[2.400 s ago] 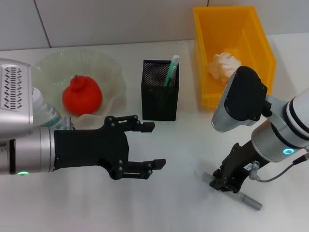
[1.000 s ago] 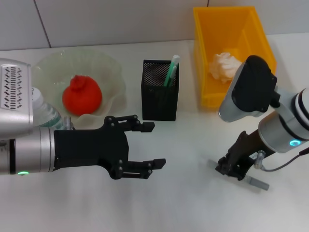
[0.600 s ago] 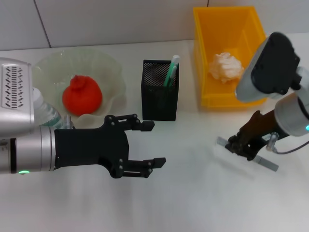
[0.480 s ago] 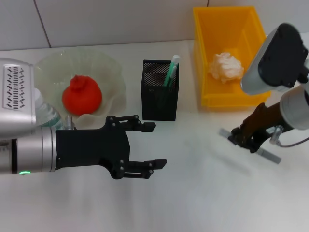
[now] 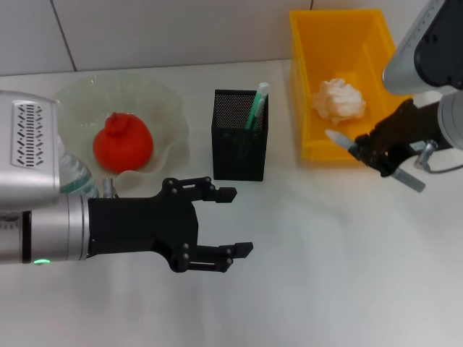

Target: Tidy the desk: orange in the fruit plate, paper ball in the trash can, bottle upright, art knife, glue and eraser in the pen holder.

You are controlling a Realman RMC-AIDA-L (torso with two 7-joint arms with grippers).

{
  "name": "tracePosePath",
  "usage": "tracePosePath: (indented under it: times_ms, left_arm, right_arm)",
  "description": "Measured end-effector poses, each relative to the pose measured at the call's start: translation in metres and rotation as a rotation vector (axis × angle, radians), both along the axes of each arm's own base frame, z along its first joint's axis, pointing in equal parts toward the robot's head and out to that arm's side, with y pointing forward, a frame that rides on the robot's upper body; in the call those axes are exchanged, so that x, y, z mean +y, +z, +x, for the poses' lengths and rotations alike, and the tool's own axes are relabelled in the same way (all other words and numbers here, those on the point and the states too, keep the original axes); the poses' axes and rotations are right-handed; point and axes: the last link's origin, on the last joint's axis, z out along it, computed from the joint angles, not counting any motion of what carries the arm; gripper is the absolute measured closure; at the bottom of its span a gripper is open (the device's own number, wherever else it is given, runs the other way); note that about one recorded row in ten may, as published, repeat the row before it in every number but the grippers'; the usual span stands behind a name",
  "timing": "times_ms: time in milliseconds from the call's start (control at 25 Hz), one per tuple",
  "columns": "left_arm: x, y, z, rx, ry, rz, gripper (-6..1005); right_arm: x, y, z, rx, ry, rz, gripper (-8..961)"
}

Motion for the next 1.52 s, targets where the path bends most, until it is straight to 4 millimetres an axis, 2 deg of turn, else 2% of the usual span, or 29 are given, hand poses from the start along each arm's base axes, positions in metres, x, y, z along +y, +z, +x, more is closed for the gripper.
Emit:
tracePosePath:
  times_ms: [440,760,1040,1520]
  left_arm:
    - [0.003,-0.009,-0.001,0.027,0.012,0.021,197]
    - [0.007,-0.01,0.001,0.024,0.011,0.036,197]
    - [0.008,-0.012,0.001,0.006,0.012,0.042,197]
    - [0.009,-0.013,0.0,0.004,0.008,0.048,197]
  right_arm:
    - [0.02,0.008,-0.013,0.035,0.15,0.151,844]
    - [0.031,0.013,-0.037,0.147,0.32,0.242,845]
    - [0.028,0.013,-0.04,0.226,0.418,0.251,845]
    - [0.01,0.01,-0.026,0.381,0.566,0.247,846]
